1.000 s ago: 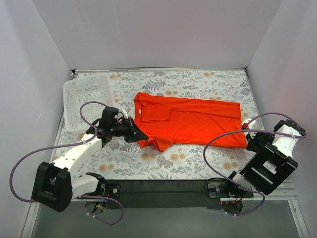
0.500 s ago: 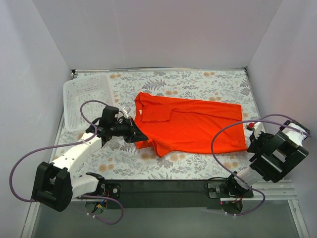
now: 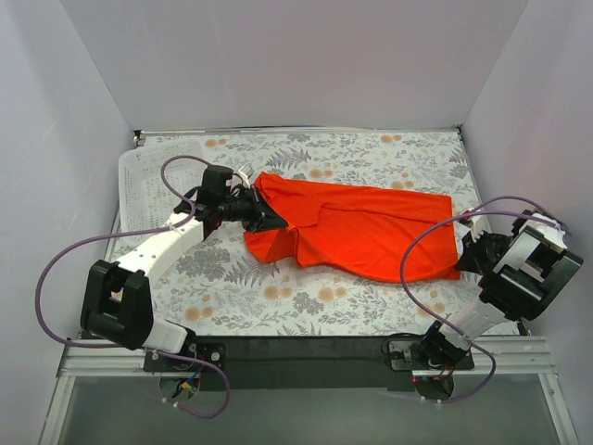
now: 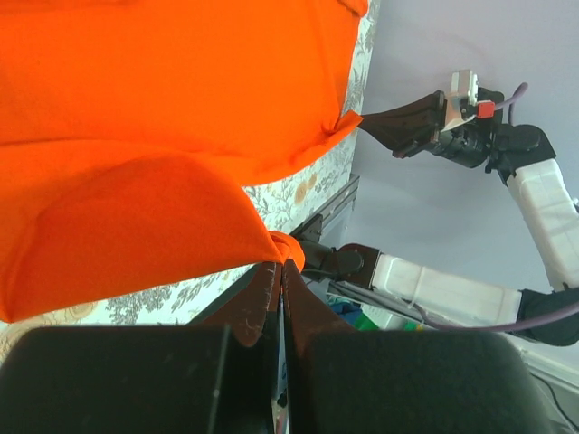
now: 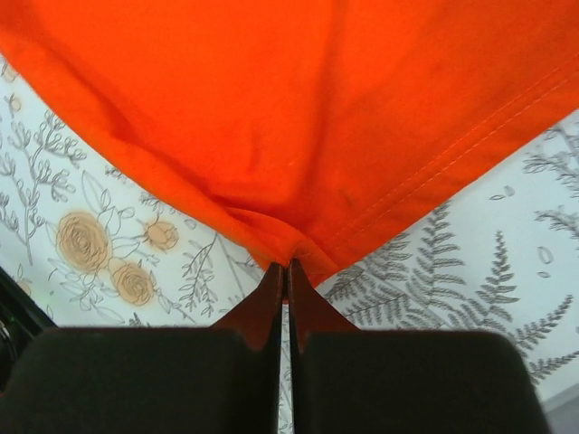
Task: Fold and stack the t-shirts
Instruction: Fold the tshirt
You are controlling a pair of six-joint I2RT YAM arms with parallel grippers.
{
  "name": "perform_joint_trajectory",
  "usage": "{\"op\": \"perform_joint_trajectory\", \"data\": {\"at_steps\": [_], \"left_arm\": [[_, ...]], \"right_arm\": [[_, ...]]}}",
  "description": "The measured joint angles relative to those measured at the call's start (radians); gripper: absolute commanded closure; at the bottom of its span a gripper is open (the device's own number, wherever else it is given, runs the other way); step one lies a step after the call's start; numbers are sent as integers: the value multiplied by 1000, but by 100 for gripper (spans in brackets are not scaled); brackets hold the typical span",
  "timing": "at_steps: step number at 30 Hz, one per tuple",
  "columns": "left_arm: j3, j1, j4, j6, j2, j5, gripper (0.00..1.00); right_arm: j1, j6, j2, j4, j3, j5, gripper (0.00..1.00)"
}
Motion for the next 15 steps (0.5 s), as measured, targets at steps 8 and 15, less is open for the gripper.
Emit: {"op": "perform_joint_trajectory", "data": {"at_steps": [8,15], "left_arm": [[164,22,5,8,162,-15,100],[256,31,13,13,270,-17,100]], "right_arm": [[44,154,72,100,77,-8,99],[66,224,127,146,81,-8,99]]}}
